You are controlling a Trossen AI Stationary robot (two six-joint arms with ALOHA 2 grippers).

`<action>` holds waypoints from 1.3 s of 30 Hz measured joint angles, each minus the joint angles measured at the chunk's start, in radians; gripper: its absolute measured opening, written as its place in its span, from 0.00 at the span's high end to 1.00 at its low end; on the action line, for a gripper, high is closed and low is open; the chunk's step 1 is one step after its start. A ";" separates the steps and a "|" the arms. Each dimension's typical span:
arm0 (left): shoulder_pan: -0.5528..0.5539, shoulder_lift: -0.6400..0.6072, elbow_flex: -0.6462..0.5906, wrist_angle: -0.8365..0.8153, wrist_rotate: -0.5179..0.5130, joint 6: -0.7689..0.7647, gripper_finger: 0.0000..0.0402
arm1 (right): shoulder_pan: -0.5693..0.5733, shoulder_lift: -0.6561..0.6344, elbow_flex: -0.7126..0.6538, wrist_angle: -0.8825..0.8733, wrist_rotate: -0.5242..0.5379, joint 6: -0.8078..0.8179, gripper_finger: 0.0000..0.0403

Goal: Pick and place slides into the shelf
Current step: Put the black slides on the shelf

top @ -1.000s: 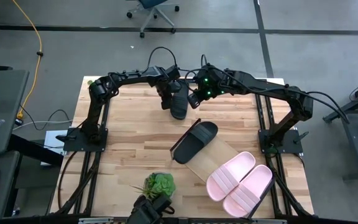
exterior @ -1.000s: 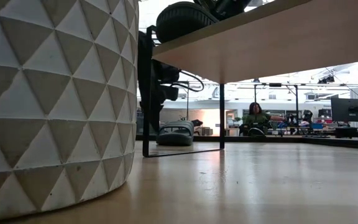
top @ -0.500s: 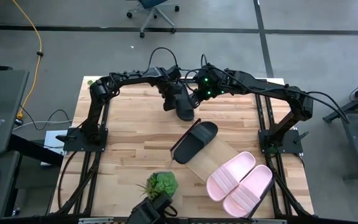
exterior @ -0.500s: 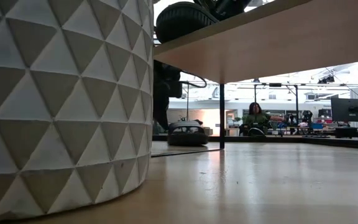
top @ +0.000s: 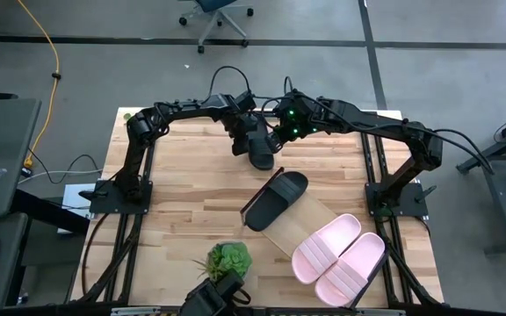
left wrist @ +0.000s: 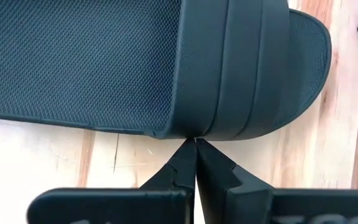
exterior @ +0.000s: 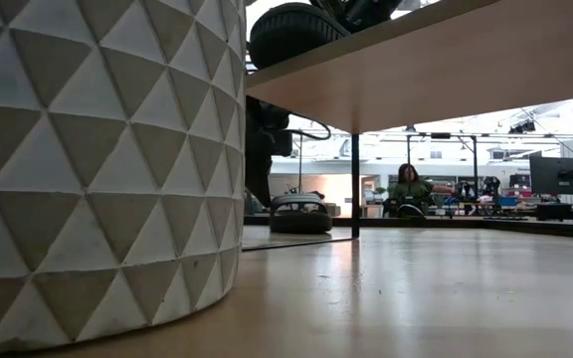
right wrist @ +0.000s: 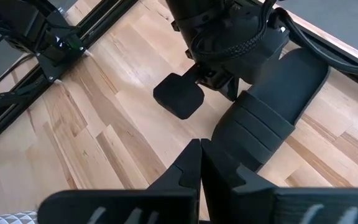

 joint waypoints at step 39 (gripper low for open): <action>-0.002 -0.078 0.136 -0.295 0.009 0.076 1.00 | -0.239 0.029 -0.003 -0.049 -0.154 -0.179 1.00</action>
